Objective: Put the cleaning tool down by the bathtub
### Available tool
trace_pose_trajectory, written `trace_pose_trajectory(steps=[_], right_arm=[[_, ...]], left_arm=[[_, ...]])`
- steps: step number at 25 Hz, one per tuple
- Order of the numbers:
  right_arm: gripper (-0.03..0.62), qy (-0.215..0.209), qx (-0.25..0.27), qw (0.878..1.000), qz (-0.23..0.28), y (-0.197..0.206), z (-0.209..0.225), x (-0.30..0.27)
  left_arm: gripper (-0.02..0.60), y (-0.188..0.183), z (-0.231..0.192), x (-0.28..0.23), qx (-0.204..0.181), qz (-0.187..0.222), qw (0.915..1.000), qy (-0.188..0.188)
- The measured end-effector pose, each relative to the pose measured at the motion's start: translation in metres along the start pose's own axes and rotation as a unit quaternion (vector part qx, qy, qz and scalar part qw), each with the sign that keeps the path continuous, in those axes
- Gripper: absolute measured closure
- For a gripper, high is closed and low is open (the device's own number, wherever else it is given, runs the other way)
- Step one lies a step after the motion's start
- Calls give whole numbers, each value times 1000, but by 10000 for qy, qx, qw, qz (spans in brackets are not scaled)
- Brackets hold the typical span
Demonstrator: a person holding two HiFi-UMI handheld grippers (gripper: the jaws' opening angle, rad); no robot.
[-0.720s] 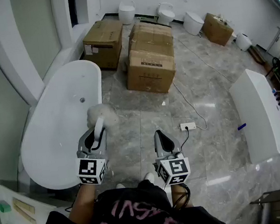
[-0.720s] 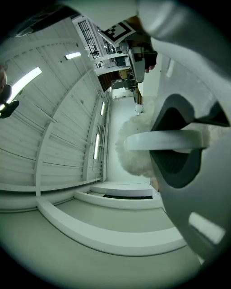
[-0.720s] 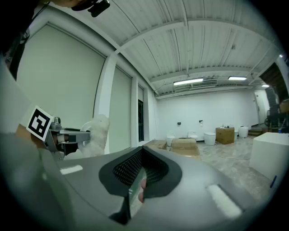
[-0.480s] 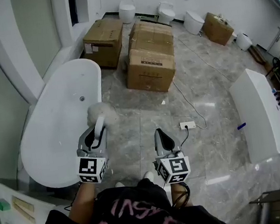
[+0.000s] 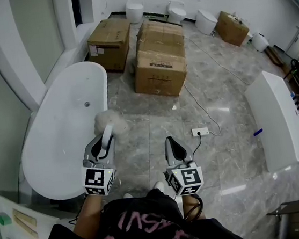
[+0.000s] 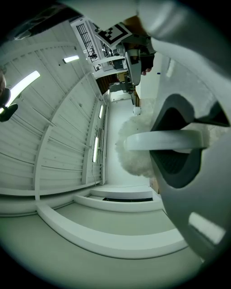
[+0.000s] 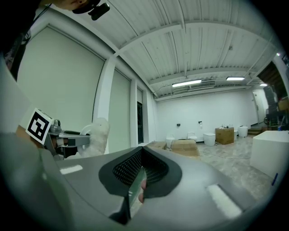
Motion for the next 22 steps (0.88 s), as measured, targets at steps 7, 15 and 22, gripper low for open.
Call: trace_pose_trajectory(steps=[7, 15, 22], right_arm=[[576, 37, 90, 9999, -94, 4, -2, -2], [576, 101, 155, 9997, -135, 8, -5, -2], [576, 183, 196, 9994, -209, 13, -12, 2]], left_arm=[[500, 3, -3, 1, 49, -15, 10000, -7], [500, 8, -7, 4, 112, -9, 9999, -29], [500, 13, -11, 11, 55, -38, 10000, 18]])
Point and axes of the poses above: the fingertips, and each gripper's own axes: x backward along the fingers, z to its right, y out of its underside, the point moved 4 cm from there along x, backward along the fingers, and after that the axes turned 10 degrees about y, right-handed, at the moved point
